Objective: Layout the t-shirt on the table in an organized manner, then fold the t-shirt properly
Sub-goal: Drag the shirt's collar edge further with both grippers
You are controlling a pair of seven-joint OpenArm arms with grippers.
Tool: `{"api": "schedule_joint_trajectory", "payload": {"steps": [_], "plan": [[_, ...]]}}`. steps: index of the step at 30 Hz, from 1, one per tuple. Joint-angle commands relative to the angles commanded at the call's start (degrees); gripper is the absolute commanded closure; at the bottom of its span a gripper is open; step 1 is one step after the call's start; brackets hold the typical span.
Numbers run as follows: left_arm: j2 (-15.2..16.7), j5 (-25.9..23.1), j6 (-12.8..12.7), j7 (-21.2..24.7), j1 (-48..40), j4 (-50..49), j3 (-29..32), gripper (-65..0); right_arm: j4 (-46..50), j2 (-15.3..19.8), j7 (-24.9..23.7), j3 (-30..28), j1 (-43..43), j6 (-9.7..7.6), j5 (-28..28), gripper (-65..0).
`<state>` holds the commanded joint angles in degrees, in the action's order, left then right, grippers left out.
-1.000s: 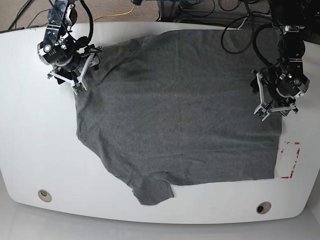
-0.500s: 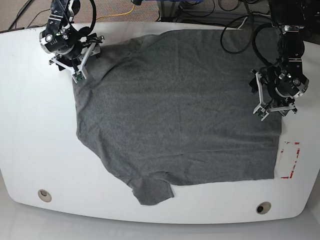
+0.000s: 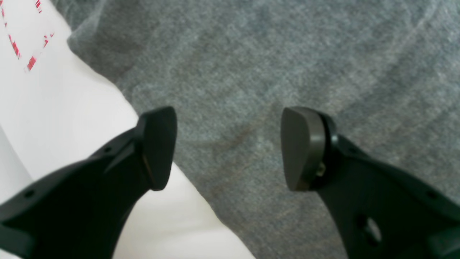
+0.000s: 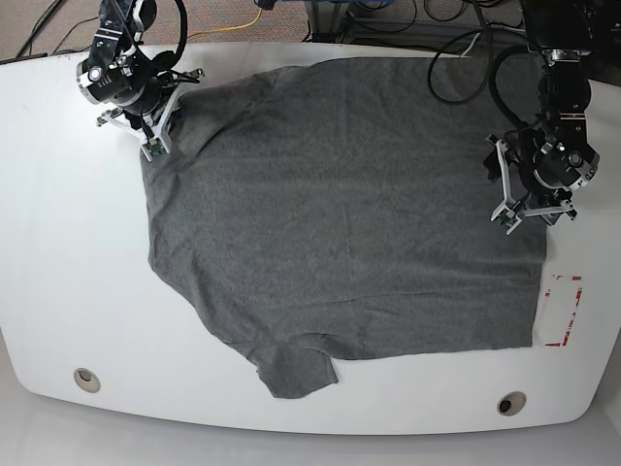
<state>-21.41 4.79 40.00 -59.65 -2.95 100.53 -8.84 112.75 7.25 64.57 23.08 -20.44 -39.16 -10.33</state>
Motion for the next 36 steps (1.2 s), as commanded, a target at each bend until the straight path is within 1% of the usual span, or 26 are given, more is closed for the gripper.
{"api": "schedule_joint_trajectory", "payload": {"steps": [7,9,13,18,20,25,28,34,36], "plan": [[0.1,0.0,0.0,0.0,-1.0,0.0,0.0,-42.1,2.4,0.0,0.3,0.1,-2.2,0.0,0.0,0.0],[0.1,0.0,0.0,0.0,-1.1,0.0,0.1,-42.1,3.0,-0.7,0.6,0.2,-3.3,0.0,0.0,0.0],[0.1,0.2,0.0,0.0,-2.4,0.4,0.1,-42.1,3.3,-3.0,1.8,4.6,-5.9,0.0,-1.0,0.0],[0.1,0.2,0.0,0.0,-4.7,2.1,0.1,-42.1,3.3,-3.1,2.4,6.9,-9.0,0.0,-4.7,0.0],[0.1,0.2,0.0,0.0,-5.8,2.7,0.1,-42.1,3.3,-3.1,2.4,8.8,-9.9,0.18,-6.2,0.0],[0.2,0.2,0.0,0.0,-7.1,2.7,0.1,-42.1,3.3,-3.1,5.4,13.2,-10.0,0.09,-6.9,0.0],[0.2,0.3,0.0,0.0,-8.2,3.3,0.1,-42.1,3.3,-3.1,6.2,13.8,-10.1,0.09,-6.9,0.0],[0.1,0.2,0.0,0.0,-10.5,6.6,-0.1,-42.1,3.3,-3.3,10.8,14.1,-10.4,0.09,-7.0,0.0],[0.0,0.2,0.0,0.0,-10.5,6.5,-0.2,-42.1,3.3,-4.0,10.9,14.3,-10.9,0.26,-8.0,0.0]]}}
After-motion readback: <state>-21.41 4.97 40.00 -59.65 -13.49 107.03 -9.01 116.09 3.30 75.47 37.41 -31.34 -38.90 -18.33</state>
